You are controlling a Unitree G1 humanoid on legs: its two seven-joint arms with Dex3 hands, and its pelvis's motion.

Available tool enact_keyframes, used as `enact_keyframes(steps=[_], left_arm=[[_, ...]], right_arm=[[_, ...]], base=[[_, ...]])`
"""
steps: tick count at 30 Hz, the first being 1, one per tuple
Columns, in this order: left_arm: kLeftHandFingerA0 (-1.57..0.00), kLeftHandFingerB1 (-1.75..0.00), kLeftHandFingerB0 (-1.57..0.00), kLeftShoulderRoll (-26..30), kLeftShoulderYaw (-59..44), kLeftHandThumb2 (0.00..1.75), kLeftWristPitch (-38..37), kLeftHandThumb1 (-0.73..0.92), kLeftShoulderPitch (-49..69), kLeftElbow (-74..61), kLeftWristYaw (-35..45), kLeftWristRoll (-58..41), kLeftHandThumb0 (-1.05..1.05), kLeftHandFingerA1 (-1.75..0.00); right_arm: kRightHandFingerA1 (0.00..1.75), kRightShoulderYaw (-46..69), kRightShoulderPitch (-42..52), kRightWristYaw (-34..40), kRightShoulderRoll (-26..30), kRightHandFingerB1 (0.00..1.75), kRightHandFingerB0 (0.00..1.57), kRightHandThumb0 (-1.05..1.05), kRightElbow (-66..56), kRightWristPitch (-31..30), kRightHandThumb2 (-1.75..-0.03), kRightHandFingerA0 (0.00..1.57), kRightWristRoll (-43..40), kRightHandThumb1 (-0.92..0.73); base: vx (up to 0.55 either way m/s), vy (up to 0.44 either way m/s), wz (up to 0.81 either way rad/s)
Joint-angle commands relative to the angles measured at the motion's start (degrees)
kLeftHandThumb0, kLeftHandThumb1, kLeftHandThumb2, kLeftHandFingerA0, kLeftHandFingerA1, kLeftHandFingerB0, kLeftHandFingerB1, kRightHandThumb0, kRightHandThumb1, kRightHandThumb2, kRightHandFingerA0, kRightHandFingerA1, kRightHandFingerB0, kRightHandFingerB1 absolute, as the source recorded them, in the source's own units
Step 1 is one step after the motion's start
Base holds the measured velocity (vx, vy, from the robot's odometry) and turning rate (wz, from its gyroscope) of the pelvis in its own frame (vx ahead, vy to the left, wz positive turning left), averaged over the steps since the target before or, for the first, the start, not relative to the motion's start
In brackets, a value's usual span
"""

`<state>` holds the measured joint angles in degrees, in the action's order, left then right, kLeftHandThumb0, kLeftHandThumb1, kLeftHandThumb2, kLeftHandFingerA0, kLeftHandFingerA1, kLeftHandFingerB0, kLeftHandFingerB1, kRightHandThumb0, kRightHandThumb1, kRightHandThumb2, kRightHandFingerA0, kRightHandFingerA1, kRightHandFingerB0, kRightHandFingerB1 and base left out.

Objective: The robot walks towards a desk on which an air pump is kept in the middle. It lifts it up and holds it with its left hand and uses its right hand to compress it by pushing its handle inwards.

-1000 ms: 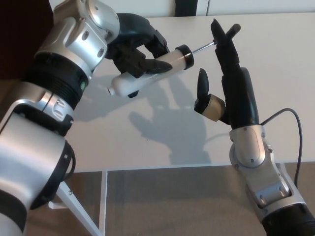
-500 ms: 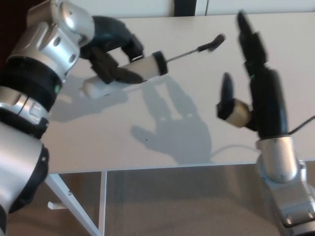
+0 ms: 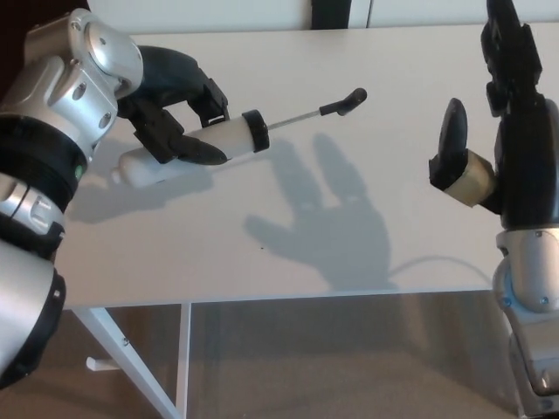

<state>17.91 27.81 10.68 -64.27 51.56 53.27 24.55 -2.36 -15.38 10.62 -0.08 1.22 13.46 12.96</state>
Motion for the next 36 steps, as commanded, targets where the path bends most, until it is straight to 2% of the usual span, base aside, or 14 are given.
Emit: enact_keyframes(steps=[1, 7, 8, 12, 13, 16, 19, 21, 22, 24, 25, 36], left_arm=[[-0.89, -1.32, -0.77, 1.1, 0.2, 0.94, -2.6, 0.64, 0.0, -0.3, 0.9, 0.3, -0.14, -1.59], [-0.87, -1.26, -0.76, 0.7, -0.3, 0.91, -1.1, 0.67, -0.2, -0.7, 1.3, -0.2, -0.13, -1.56], [-0.95, -1.21, -0.84, 0.5, -0.5, 0.95, -0.9, 0.64, -0.2, -1.1, 1.3, -0.5, -0.14, -1.5], [-0.95, -1.26, -0.85, 0.1, -1.2, 0.96, -1.1, 0.64, -0.5, -2.2, 2.1, -1.5, -0.12, -1.51], [-1.04, -1.29, -0.88, 0.0, -1.5, 1.01, -1.8, 0.61, -0.4, -3.0, 2.6, -2.0, -0.13, -1.43], [-1.08, -1.25, -0.89, -0.1, -1.6, 1.02, -2.4, 0.61, -0.2, -5.5, 3.4, -2.4, -0.14, -1.4], [-1.08, -1.27, -0.9, -0.2, -1.5, 1.04, -1.9, 0.61, 0.3, -7.4, 3.9, -2.5, -0.12, -1.43], [-1.02, -1.33, -0.86, 0.0, -2.0, 1.04, -1.5, 0.62, 1.0, -9.5, 4.6, -3.1, -0.1, -1.49], [-1.06, -1.28, -0.85, 0.1, -2.0, 1.0, -2.0, 0.65, 1.2, -10.2, 4.6, -3.1, -0.13, -1.44], [-1.06, -1.28, -0.85, 0.2, -2.0, 1.0, -2.3, 0.65, 1.3, -10.9, 4.7, -3.0, -0.13, -1.44], [-1.06, -1.24, -0.86, 0.2, -1.9, 1.0, -2.4, 0.64, 1.4, -11.4, 4.7, -3.0, -0.13, -1.37], [-1.06, -1.21, -0.85, -0.6, -1.5, 1.0, -0.9, 0.61, 1.5, -13.5, 4.7, -3.1, -0.14, -1.37]], right_arm=[[0.08, 1.4, 0.1, -1.7, -0.4, 0.11, 0.0, -0.89, -0.2, -0.3, -1.18, 0.0, -4.1, -0.84], [0.05, 2.8, -5.0, -6.5, -0.8, 0.04, 0.0, -0.95, 7.1, -2.5, -1.21, 0.0, -10.0, -0.88], [0.06, 3.3, -6.1, -7.8, -1.1, 0.05, 0.0, -0.94, 9.3, -3.1, -1.2, 0.0, -11.7, -0.88], [0.06, 4.7, -8.5, -10.1, -1.8, 0.04, 0.0, -0.94, 14.7, -3.6, -1.19, 0.0, -14.7, -0.88], [0.06, 5.4, -9.4, -11.2, -2.2, 0.05, 0.0, -0.91, 17.1, -3.6, -1.17, 0.0, -16.0, -0.88], [0.07, 6.6, -10.8, -13.8, -3.0, 0.05, 0.0, -0.91, 20.8, -3.8, -1.18, 0.0, -18.7, -0.88], [0.06, 7.1, -11.0, -14.5, -3.2, 0.05, 0.0, -0.93, 21.5, -4.3, -1.2, 0.0, -19.5, -0.89], [0.06, 7.3, -11.1, -15.2, -3.4, 0.04, 0.0, -0.94, 21.9, -4.6, -1.21, 0.0, -20.0, -0.9], [0.06, 7.4, -11.2, -15.7, -3.5, 0.04, 0.0, -0.93, 21.8, -4.8, -1.2, 0.0, -20.4, -0.89], [0.06, 7.5, -11.3, -16.1, -3.6, 0.04, 0.0, -0.93, 21.9, -4.9, -1.2, 0.0, -20.8, -0.89], [0.07, 7.5, -11.2, -16.4, -3.5, 0.05, 0.0, -0.93, 21.7, -5.1, -1.2, 0.0, -21.0, -0.88], [0.08, 5.8, -10.5, -17.4, -4.5, 0.06, 0.0, -0.92, 21.1, -4.7, -1.2, 0.0, -20.1, -0.89]], base=[[0.0, 0.0, 0.0], [0.0, 0.0, 0.0], [0.0, 0.0, 0.0], [0.0, 0.0, 0.0], [0.0, 0.0, 0.0], [0.0, 0.0, 0.0], [0.0, 0.0, 0.0], [0.0, 0.0, 0.0], [0.0, 0.0, 0.0], [0.0, 0.0, 0.0], [0.0, 0.0, 0.0], [0.0, 0.0, 0.0]])
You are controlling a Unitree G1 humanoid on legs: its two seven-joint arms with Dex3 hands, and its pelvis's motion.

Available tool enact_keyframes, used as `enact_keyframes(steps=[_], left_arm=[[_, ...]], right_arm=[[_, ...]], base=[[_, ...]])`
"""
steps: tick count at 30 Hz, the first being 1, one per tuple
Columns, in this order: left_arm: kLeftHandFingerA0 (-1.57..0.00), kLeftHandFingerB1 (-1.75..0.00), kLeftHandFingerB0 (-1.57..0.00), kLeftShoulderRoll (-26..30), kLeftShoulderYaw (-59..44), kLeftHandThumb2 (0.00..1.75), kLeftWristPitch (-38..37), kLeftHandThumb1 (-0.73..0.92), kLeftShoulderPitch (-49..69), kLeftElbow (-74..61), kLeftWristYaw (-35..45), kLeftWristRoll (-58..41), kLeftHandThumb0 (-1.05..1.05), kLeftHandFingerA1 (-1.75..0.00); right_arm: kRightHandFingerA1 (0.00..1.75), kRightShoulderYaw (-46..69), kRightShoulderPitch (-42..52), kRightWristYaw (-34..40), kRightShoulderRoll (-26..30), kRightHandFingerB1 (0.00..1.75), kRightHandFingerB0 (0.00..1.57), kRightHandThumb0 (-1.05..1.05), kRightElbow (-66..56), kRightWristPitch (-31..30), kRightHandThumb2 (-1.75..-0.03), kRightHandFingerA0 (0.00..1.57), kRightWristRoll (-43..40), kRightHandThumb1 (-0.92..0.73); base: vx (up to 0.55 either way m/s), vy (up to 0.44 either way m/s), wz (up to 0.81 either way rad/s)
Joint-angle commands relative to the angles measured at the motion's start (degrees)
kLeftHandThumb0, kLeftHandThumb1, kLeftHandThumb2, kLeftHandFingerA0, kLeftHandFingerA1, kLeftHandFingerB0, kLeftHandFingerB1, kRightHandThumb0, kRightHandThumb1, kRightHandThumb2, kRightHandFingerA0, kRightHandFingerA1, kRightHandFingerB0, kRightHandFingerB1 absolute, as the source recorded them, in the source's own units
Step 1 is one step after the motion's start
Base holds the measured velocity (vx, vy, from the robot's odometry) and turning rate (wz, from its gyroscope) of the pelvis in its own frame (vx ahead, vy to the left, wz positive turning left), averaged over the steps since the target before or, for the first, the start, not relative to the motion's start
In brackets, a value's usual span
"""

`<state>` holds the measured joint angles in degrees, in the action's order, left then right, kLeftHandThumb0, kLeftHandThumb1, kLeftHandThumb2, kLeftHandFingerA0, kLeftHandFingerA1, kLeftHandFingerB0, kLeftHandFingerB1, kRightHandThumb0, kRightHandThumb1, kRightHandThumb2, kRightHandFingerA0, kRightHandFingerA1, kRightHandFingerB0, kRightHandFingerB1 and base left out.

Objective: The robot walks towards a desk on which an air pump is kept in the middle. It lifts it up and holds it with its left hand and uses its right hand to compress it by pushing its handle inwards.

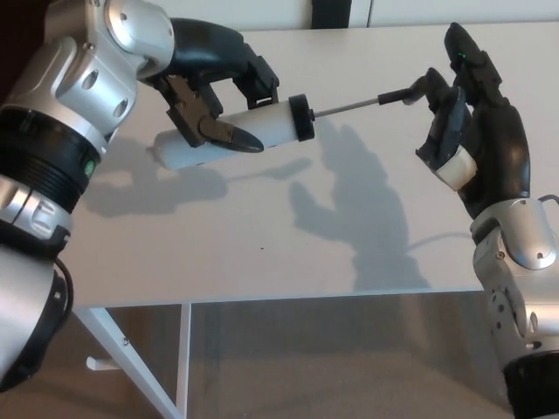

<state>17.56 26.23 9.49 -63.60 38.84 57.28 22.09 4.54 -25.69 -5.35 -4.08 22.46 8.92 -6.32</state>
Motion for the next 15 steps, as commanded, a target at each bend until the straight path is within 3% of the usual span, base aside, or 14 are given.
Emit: enact_keyframes(steps=[1, 3, 4, 5, 6, 8, 9, 10, 12, 13, 15], left_arm=[[-1.05, -1.21, -0.86, -0.5, 0.0, 1.03, 0.5, 0.59, 0.8, -0.6, 0.8, -0.9, -0.13, -1.35], [-1.05, -1.21, -0.86, -0.8, -0.2, 1.03, 0.7, 0.59, 0.7, -0.3, 0.9, -1.1, -0.13, -1.35], [-0.97, -1.26, -0.85, -1.1, 0.0, 1.01, 1.3, 0.57, 0.4, 0.1, 0.8, -1.0, -0.15, -1.45], [-0.97, -1.26, -0.85, -1.3, 0.1, 1.01, 1.6, 0.57, 0.2, 0.3, 0.8, -0.8, -0.15, -1.45], [-0.93, -1.22, -0.78, -1.3, 0.4, 0.89, 1.3, 0.6, 0.0, 0.3, 0.5, -0.5, -0.15, -1.38], [-0.93, -1.22, -0.78, -1.3, 0.7, 0.89, 0.8, 0.6, -0.1, 0.3, 0.2, -0.1, -0.15, -1.38], [-0.87, -0.49, -0.71, -1.5, 1.3, 0.63, 0.3, 0.75, -0.3, 0.1, -0.8, 1.0, -0.26, -0.89], [-0.78, -0.64, -0.53, -1.6, 1.6, 0.6, 0.0, 0.7, -0.4, 0.2, -1.0, 1.2, -0.36, -0.85], [-0.78, -0.64, -0.53, -1.8, 1.8, 0.6, -0.3, 0.7, -0.6, 0.3, -1.0, 1.2, -0.36, -0.85], [-0.64, -0.51, -0.09, -2.2, 1.3, 0.97, 0.5, 0.48, -0.7, 0.5, -0.7, 0.5, -0.29, -0.81], [-0.64, -0.51, -0.09, -2.5, 0.8, 0.97, 1.2, 0.48, -0.7, 0.6, -0.5, -0.1, -0.29, -0.81]], right_arm=[[0.08, -1.6, -0.1, -1.5, -0.6, 0.07, 0.0, -0.91, -0.4, 0.2, -1.19, 0.0, -0.4, -0.87], [0.08, -2.0, -0.1, -1.6, -0.6, 0.07, 0.0, -0.91, -0.7, 0.5, -1.19, 0.0, -0.1, -0.87], [0.08, -2.7, 0.0, -1.8, -0.7, 0.06, 0.0, -0.91, -1.3, 1.0, -1.19, 0.0, 0.3, -0.89], [0.08, -3.1, 0.1, -2.0, -0.7, 0.06, 0.0, -0.91, -1.8, 1.3, -1.19, 0.0, 0.5, -0.89], [0.08, -3.9, 0.1, -2.1, -0.6, 0.06, 0.0, -0.9, -2.3, 2.2, -1.2, 0.0, 1.2, -0.9], [0.08, -4.7, 0.1, -2.2, -0.4, 0.06, 0.0, -0.9, -2.8, 3.0, -1.2, 0.0, 1.9, -0.9], [0.08, -6.9, 0.3, -0.8, 0.7, 0.06, 0.0, -0.92, -3.8, 3.8, -1.21, 0.0, 5.7, -0.9], [0.09, -8.3, 0.4, 0.6, 1.6, 0.06, 0.0, -0.92, -4.4, 4.1, -1.23, 0.0, 8.8, -0.91], [0.09, -9.8, 0.5, 2.2, 2.7, 0.06, 0.0, -0.92, -5.0, 4.3, -1.23, 0.0, 12.0, -0.91], [0.08, -10.3, 0.4, 3.0, 3.0, 0.06, 0.0, -0.93, -5.0, 4.5, -1.22, 0.0, 13.1, -0.9], [0.08, -10.6, 0.4, 3.4, 3.1, 0.06, 0.0, -0.93, -5.0, 4.5, -1.22, 0.0, 13.6, -0.9]], base=[[0.0, 0.0, 0.0], [0.0, 0.0, 0.0], [0.0, 0.0, 0.0], [0.0, 0.0, 0.0], [0.0, 0.0, 0.0], [0.0, 0.0, 0.0], [0.0, 0.0, 0.0], [0.0, 0.0, 0.0], [0.0, 0.0, 0.0], [0.0, 0.0, 0.0], [0.0, 0.0, 0.0]])
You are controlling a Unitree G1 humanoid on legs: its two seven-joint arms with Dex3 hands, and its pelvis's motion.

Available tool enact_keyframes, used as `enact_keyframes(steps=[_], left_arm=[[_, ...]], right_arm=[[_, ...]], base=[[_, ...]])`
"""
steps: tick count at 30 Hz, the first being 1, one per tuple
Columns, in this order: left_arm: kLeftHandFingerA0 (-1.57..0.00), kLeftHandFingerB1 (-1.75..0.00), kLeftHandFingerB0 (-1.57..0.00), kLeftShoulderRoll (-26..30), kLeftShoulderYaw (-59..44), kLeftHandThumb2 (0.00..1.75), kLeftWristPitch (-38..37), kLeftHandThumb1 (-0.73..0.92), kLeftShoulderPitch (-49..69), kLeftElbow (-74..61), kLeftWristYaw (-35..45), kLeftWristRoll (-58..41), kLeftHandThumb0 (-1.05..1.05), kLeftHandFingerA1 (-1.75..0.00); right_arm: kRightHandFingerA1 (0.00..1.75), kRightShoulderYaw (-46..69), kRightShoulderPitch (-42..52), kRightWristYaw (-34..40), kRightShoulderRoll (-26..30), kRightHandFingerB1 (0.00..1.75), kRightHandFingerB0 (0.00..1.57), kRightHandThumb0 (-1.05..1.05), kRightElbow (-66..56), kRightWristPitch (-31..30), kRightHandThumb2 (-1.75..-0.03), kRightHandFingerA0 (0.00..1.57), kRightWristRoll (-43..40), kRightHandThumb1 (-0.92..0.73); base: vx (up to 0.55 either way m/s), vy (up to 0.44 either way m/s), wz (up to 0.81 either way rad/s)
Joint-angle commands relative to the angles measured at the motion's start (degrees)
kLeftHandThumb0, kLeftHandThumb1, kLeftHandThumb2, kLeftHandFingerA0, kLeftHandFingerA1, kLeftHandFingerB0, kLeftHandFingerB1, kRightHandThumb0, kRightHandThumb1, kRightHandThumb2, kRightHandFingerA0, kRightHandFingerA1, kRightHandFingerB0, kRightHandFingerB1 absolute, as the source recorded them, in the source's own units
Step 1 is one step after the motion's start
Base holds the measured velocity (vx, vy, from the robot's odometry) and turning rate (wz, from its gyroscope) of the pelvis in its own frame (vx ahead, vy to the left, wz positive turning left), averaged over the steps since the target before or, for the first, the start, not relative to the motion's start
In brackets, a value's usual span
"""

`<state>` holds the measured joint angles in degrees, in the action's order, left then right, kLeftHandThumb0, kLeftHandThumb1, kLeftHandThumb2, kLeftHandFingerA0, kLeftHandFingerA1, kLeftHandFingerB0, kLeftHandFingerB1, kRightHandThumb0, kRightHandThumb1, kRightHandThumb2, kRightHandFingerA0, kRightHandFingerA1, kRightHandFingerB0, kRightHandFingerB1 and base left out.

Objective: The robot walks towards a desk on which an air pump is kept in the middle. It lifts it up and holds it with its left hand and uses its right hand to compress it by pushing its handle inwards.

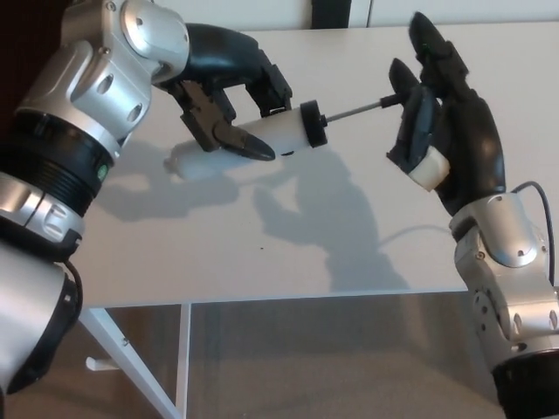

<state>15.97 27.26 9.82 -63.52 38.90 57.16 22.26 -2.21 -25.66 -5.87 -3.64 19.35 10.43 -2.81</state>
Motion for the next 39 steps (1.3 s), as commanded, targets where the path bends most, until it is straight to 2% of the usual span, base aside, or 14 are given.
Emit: enact_keyframes(steps=[1, 2, 3, 5, 11, 12, 13, 14, 18, 19, 20, 21, 29, 39], left_arm=[[-0.67, -0.54, -0.16, -1.1, -0.3, 0.86, 1.4, 0.57, -1.0, 0.7, 0.0, -0.5, -0.5, -0.86], [-0.67, -0.54, -0.16, -1.3, -0.3, 0.86, 1.6, 0.57, -1.2, 0.9, 0.1, -0.5, -0.5, -0.86], [-0.65, -0.2, -0.02, -1.3, -0.1, 0.91, 1.8, 0.6, -1.3, 0.8, 0.0, -0.2, -0.53, -0.81], [-0.67, -0.31, -0.2, -1.6, 0.1, 0.63, 2.0, 0.77, -1.5, 1.1, -0.6, 0.3, -0.54, -0.79], [-0.63, -0.34, -0.19, -2.7, -0.7, 0.68, 4.8, 0.92, -2.3, 1.8, -0.6, -0.4, -0.64, -0.81], [-0.77, -0.58, -0.24, -3.1, -0.6, 1.12, 5.7, 0.76, -3.1, 2.4, -0.8, -0.1, -0.67, -0.95], [-0.77, -0.58, -0.24, -3.5, -0.4, 1.12, 6.3, 0.76, -3.7, 2.9, -1.0, 0.3, -0.67, -0.95], [-0.76, -0.56, -0.4, -3.7, -0.2, 0.69, 6.3, 0.92, -4.1, 3.3, -1.4, 0.7, -0.67, -1.08], [-0.76, -0.63, -0.38, -4.2, -0.2, 0.69, 6.5, 0.92, -4.8, 4.5, -2.1, 0.9, -0.67, -1.03], [-0.74, -0.62, -0.33, -4.4, -0.4, 1.11, 6.7, 0.72, -4.9, 4.9, -2.6, 0.8, -0.59, -0.96], [-0.74, -0.62, -0.33, -4.5, -0.6, 1.11, 6.8, 0.72, -5.1, 5.2, -3.0, 0.7, -0.59, -0.96], [-0.76, -0.52, -0.41, -4.7, -0.6, 0.67, 6.8, 0.89, -5.4, 5.9, -3.3, 0.7, -0.67, -1.06], [-0.82, -0.66, -0.4, -5.3, -0.9, 0.72, 8.3, 0.92, -7.3, 7.8, -3.8, 0.6, -0.65, -1.2], [-0.81, -0.46, -0.33, -4.6, -0.4, 0.67, 5.4, 0.91, -7.9, 8.0, -4.4, 1.0, -0.63, -1.09]], right_arm=[[0.08, -4.2, 0.3, 4.7, 2.8, 0.06, 0.0, -0.93, -2.0, 2.8, -1.22, 0.0, 10.7, -0.9], [0.08, -4.5, 0.3, 5.2, 2.8, 0.06, 0.0, -0.93, -2.0, 2.7, -1.22, 0.0, 11.1, -0.9], [0.11, -4.7, 0.3, 5.7, 2.8, 0.1, 0.0, -0.89, -2.0, 2.5, -1.21, 0.0, 11.4, -0.86], [0.12, -5.2, 0.3, 6.9, 2.8, 0.1, 0.0, -0.89, -1.9, 2.1, -1.22, 0.0, 12.2, -0.87], [0.13, -6.4, 0.4, 10.5, 3.1, 0.13, 0.0, -0.87, -1.9, 1.8, -1.23, 0.0, 15.8, -0.89], [0.14, -6.6, 0.2, 12.1, 3.0, 0.11, 0.0, -0.87, -1.5, 2.0, -1.23, 0.0, 17.0, -0.92], [0.14, -6.8, 0.0, 13.2, 2.9, 0.11, 0.0, -0.87, -1.2, 2.1, -1.23, 0.0, 17.8, -0.92], [0.16, -6.9, -0.3, 13.9, 2.9, 0.12, 0.0, -0.87, -0.7, 2.4, -1.23, 0.0, 18.2, -0.92], [0.17, -6.9, -0.7, 15.2, 2.9, 0.11, 0.03, -0.88, 0.1, 2.9, -1.22, 0.04, 18.8, -0.92], [0.17, -6.9, -0.8, 15.6, 2.9, 0.12, 0.04, -0.88, 0.5, 3.2, -1.22, 0.04, 19.0, -0.92], [0.17, -6.9, -0.9, 16.0, 3.0, 0.12, 0.04, -0.88, 0.8, 3.4, -1.22, 0.04, 19.2, -0.92], [0.16, -6.9, -1.1, 16.6, 2.9, 0.12, 0.04, -0.89, 1.3, 3.9, -1.22, 0.05, 19.5, -0.92], [0.18, -7.1, -2.4, 19.3, 3.2, 0.15, 0.05, -0.87, 2.9, 5.4, -1.23, 0.06, 21.7, -0.92], [0.2, -7.3, -4.4, 20.3, 4.3, 0.18, 0.07, -0.85, 4.5, 5.5, -1.23, 0.07, 23.3, -0.91]], base=[[0.0, 0.0, 0.0], [0.0, 0.0, 0.0], [0.0, 0.0, 0.0], [0.0, 0.0, 0.0], [0.0, 0.0, 0.0], [0.0, 0.0, 0.0], [0.0, 0.0, 0.0], [0.0, 0.0, 0.0], [0.0, 0.0, 0.0], [0.0, 0.0, 0.0], [0.0, 0.0, 0.0], [0.0, 0.0, 0.0], [0.0, 0.0, 0.0], [0.0, 0.0, 0.0]])
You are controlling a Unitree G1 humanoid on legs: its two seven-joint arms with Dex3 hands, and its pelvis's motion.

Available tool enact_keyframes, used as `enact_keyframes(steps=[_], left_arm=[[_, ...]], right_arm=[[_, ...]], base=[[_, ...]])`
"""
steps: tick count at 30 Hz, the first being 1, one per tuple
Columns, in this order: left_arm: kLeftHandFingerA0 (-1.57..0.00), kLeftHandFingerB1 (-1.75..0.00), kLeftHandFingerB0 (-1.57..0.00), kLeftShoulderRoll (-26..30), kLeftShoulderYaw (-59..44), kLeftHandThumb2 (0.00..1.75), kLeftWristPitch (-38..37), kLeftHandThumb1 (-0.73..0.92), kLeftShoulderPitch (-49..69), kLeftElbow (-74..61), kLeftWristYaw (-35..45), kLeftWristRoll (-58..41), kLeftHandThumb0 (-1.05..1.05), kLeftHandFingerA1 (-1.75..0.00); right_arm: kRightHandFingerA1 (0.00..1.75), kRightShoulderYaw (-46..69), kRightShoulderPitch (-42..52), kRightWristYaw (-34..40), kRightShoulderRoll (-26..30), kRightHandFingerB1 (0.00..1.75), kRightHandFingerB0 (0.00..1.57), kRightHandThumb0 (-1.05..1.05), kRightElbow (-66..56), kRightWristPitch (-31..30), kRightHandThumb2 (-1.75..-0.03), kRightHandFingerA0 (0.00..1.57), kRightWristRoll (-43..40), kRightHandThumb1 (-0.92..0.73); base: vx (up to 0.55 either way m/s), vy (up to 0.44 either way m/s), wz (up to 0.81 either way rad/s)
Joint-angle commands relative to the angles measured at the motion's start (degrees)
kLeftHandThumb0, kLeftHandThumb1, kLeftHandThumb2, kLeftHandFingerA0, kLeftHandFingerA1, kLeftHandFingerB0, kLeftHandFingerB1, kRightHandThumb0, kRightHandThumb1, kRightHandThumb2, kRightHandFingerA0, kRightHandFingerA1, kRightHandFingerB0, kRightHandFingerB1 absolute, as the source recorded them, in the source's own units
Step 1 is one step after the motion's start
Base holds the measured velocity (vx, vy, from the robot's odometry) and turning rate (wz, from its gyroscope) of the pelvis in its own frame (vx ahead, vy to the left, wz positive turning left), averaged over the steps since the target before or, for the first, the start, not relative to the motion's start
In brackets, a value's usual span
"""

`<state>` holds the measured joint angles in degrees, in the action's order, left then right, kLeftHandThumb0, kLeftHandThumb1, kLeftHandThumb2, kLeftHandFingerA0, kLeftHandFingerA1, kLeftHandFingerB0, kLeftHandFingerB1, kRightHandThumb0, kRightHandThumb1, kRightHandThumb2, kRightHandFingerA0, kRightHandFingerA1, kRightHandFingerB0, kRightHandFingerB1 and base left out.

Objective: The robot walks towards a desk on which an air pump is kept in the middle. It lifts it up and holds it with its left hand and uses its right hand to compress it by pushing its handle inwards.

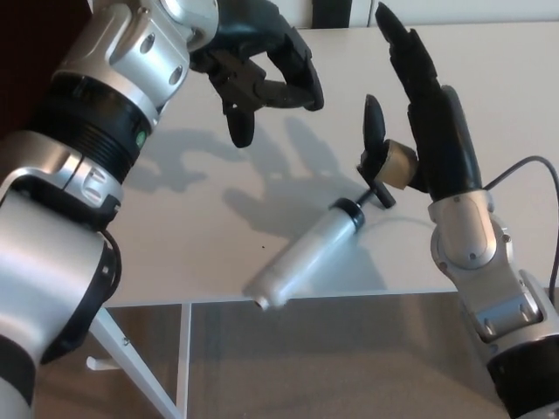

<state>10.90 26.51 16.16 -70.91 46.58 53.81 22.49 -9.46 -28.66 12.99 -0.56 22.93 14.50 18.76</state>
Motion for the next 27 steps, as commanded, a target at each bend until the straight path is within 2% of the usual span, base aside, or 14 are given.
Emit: enact_keyframes(steps=[1, 2, 5, 6, 7, 8, 10, 11, 12, 13, 18, 24, 26, 27], left_arm=[[-0.81, -0.46, -0.33, 0.4, 0.2, 0.67, -1.0, 0.91, -0.5, 0.7, -1.4, 0.7, -0.63, -1.09], [-0.73, -0.36, -0.21, 0.4, 0.2, 0.66, -1.3, 0.88, 0.2, 0.5, -0.9, 0.3, -0.62, -0.98], [-0.73, -0.36, -0.21, 0.6, 0.2, 0.66, -2.0, 0.88, 1.1, 0.0, -0.1, -0.2, -0.62, -0.98], [-0.54, -0.19, -0.09, 0.7, -0.5, 0.67, -3.2, 0.78, 1.9, -0.1, -1.4, -0.7, -0.52, -0.64], [-0.54, -0.19, -0.09, 0.8, -1.5, 0.67, -4.6, 0.78, 3.0, -0.3, -3.0, -1.3, -0.52, -0.64], [-0.54, -0.3, -0.21, 1.1, 1.2, 0.59, -5.4, 0.65, 2.9, 0.5, -7.2, 2.5, -0.41, -0.55], [-0.54, -0.3, -0.21, 1.3, 3.3, 0.59, -5.9, 0.65, 2.7, 1.1, -10.0, 5.5, -0.41, -0.55], [0.0, -0.23, 0.0, 1.3, 5.0, 0.79, -5.7, 0.38, 2.4, 2.1, -12.1, 7.7, -0.52, -0.45], [0.0, -0.23, 0.0, 1.2, 5.9, 0.79, -5.5, 0.38, 2.3, 2.8, -13.1, 8.8, -0.52, -0.45], [0.0, -0.02, 0.0, 1.9, 5.9, 0.83, -5.8, 0.51, 2.8, 3.2, -15.4, 9.4, -0.84, 0.0], [0.0, 0.0, 0.0, 5.5, 4.0, 0.89, -7.3, 0.55, 5.8, 0.0, -21.0, 9.0, -0.9, -0.01], [0.0, 0.0, 0.0, 10.9, 0.6, 0.9, -8.2, 0.57, 10.4, -9.8, -22.2, 8.2, -0.92, 0.0], [0.0, 0.0, 0.0, 15.7, -6.0, 0.92, -10.7, 0.59, 17.9, -21.4, -21.1, 3.8, -0.94, 0.0], [0.0, -0.08, -0.02, 18.1, -12.6, 0.9, -11.3, 0.55, 25.5, -32.3, -19.1, -0.5, -0.88, -0.03]], right_arm=[[0.2, -0.1, -1.6, 1.2, 1.3, 0.18, 0.07, -0.85, 1.1, 1.4, -1.23, 0.07, 1.6, -0.91], [0.13, 0.2, -1.1, 0.0, 1.1, 0.13, 0.02, -0.89, 0.9, 1.1, -1.23, 0.02, 0.3, -0.92], [0.13, 0.5, -0.3, -1.7, 0.6, 0.13, 0.02, -0.89, 0.4, 0.5, -1.23, 0.02, -1.5, -0.92], [0.13, 1.2, -0.6, -2.8, 0.6, 0.11, 0.0, -0.86, 0.6, 0.3, -1.22, 0.0, -2.9, -0.89], [0.13, 2.0, -0.9, -4.3, 0.7, 0.11, 0.0, -0.86, 0.8, 0.0, -1.22, 0.0, -4.7, -0.89], [0.08, 2.5, -0.5, -4.0, 0.7, 0.07, 0.0, -0.88, -0.1, -0.1, -1.23, 0.0, -5.0, -0.92], [0.08, 2.8, -0.1, -3.7, 0.6, 0.07, 0.0, -0.88, -0.8, -0.1, -1.23, 0.0, -4.9, -0.92], [0.07, 3.2, 0.5, -3.4, 0.6, 0.07, 0.0, -0.9, -1.7, -0.1, -1.23, 0.0, -5.0, -0.92], [0.07, 3.4, 0.9, -3.3, 0.7, 0.07, 0.0, -0.9, -2.2, -0.1, -1.23, 0.0, -5.0, -0.92], [0.07, 4.3, 1.9, -3.8, 1.3, 0.06, 0.0, -0.91, -3.4, -0.2, -1.23, 0.0, -5.7, -0.92], [0.06, 6.8, 4.8, -5.9, 3.3, 0.05, 0.0, -0.94, -8.5, -1.6, -1.24, 0.0, -8.0, -0.91], [0.06, 8.9, 8.3, -7.9, 4.7, 0.07, 0.0, -0.94, -15.4, -0.1, -1.22, 0.0, -10.5, -0.88], [0.06, 11.0, 13.0, -10.9, 7.0, 0.08, 0.0, -0.94, -23.9, 1.1, -1.19, 0.0, -14.0, -0.86], [0.07, 13.1, 17.1, -12.8, 9.3, 0.07, 0.0, -0.94, -30.7, 1.8, -1.19, 0.0, -16.0, -0.84]], base=[[0.0, 0.0, 0.0], [0.0, 0.0, 0.0], [0.0, 0.0, 0.0], [0.0, 0.0, 0.0], [0.0, 0.0, 0.0], [0.0, 0.0, 0.0], [0.0, 0.0, 0.0], [0.0, 0.0, 0.0], [0.0, 0.0, 0.0], [0.0, 0.0, 0.0], [0.0, 0.0, 0.0], [0.0, 0.0, 0.0], [0.0, 0.0, 0.0], [0.0, 0.0, 0.0]])
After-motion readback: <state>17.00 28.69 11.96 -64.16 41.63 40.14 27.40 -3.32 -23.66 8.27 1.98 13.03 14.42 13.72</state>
